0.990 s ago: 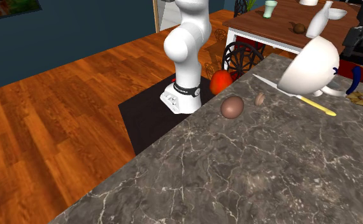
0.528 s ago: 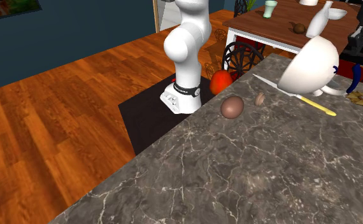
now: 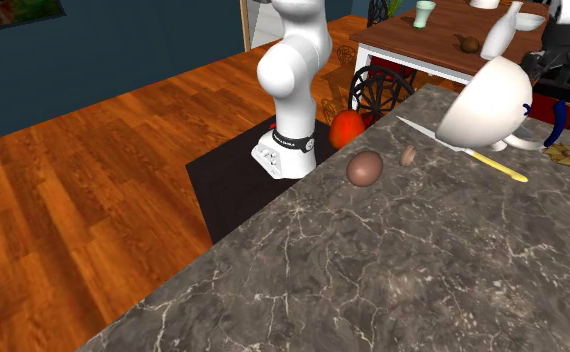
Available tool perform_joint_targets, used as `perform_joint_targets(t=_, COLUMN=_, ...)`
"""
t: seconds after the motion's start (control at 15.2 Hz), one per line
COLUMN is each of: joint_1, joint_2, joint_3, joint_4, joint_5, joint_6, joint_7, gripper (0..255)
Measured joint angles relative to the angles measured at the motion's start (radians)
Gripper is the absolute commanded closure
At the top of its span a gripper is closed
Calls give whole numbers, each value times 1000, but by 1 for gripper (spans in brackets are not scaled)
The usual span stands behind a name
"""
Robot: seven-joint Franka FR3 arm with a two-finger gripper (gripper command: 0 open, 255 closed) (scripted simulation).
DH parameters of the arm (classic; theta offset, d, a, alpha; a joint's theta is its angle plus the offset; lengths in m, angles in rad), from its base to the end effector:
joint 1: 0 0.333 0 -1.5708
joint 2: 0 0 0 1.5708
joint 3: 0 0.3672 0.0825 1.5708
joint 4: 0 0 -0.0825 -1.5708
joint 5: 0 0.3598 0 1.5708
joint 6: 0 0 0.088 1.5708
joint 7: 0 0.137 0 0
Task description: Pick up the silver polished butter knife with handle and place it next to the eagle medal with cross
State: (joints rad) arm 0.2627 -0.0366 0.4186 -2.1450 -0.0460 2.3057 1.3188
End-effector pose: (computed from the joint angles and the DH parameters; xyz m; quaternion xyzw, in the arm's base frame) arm 0.4147 0.3362 0.4709 -0.9492 0.2982 -0.0741 0.0675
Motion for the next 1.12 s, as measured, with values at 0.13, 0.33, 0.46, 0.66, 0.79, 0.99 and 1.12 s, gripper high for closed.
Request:
perform_joint_targets(t=0.13, joint_1=-4, joint_2=-31, joint_3=5, joint_4=-80, joint_5=-12, joint_6=33, joint_7=173, gripper=0)
perform_joint_targets(t=0.33, joint_1=-7, joint_2=-74, joint_3=28, joint_4=-164, joint_5=-21, joint_6=59, joint_7=422, gripper=0)
perform_joint_targets(t=0.46, joint_1=-11, joint_2=-65, joint_3=34, joint_4=-186, joint_5=-33, joint_6=74, joint_7=479, gripper=0)
perform_joint_targets(t=0.66, joint_1=-17, joint_2=-34, joint_3=36, joint_4=-200, joint_5=-58, joint_6=111, joint_7=510, gripper=0)
perform_joint_targets(t=0.79, joint_1=-20, joint_2=-9, joint_3=37, joint_4=-206, joint_5=-78, joint_6=139, joint_7=526, gripper=0)
perform_joint_targets(t=0.99, joint_1=-22, joint_2=3, joint_3=37, joint_4=-210, joint_5=-88, joint_6=153, joint_7=533, gripper=0)
perform_joint_targets(t=1.12, joint_1=-22, joint_2=5, joint_3=37, joint_4=-209, joint_5=-90, joint_6=154, joint_7=534, gripper=0)
